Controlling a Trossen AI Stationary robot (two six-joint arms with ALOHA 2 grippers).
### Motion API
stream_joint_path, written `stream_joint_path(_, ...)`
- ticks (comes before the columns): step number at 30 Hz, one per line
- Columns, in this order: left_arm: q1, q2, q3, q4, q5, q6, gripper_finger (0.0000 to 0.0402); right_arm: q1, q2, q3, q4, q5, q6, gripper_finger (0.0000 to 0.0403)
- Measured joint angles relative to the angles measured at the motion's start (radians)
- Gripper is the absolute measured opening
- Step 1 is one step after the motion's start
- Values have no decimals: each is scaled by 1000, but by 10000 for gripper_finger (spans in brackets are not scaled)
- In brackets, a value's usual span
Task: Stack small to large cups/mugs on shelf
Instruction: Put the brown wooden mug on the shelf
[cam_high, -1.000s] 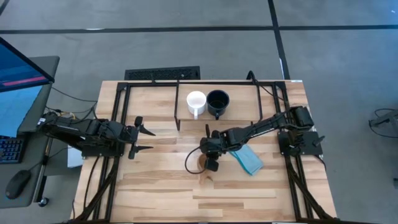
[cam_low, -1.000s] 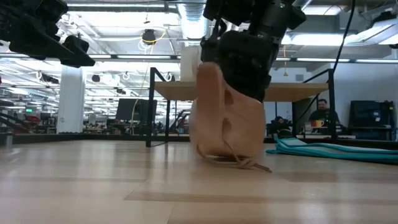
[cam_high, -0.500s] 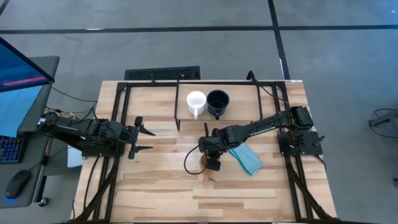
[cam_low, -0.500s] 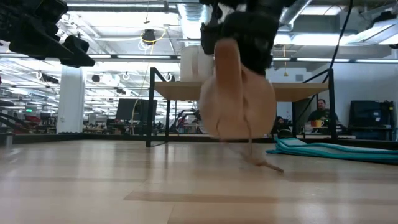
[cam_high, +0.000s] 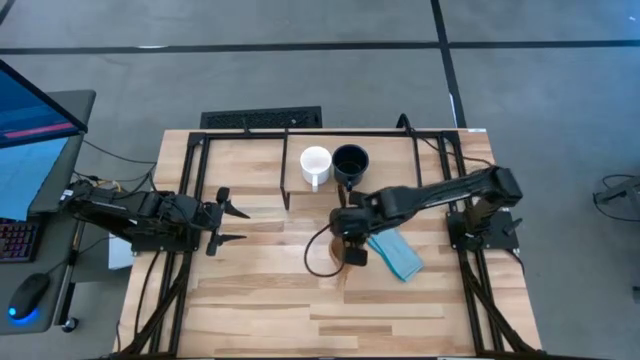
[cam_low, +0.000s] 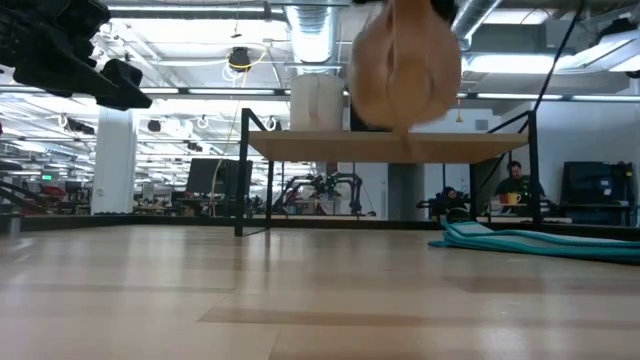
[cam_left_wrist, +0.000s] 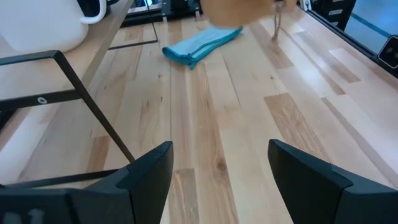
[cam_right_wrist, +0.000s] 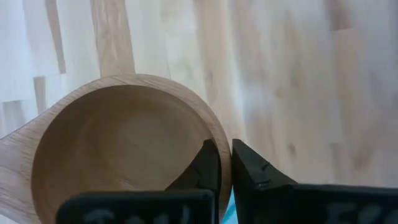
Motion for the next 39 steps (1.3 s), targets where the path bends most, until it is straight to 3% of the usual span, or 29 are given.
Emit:
stream_joint_path(12, 0, 0, -1, 0, 0, 1, 254, -17, -254, 0, -247, 178, 33, 30)
stream_joint_path(20, 0, 0, -1, 0, -4, 2, 254, -136, -334, 0, -334, 246, -87, 30)
stream_joint_path(29, 0, 0, -1, 0, -35, -11, 254, -333, -349, 0, -363, 241, -327, 30)
stream_joint_path(34, 0, 0, -1, -1, -41, -14, 254, -424, -349, 0, -306, 139, -440, 30)
stream_joint_path(39, 0, 0, -1, -1, -42, -18, 254, -495, -349, 0, -297, 114, -521, 30)
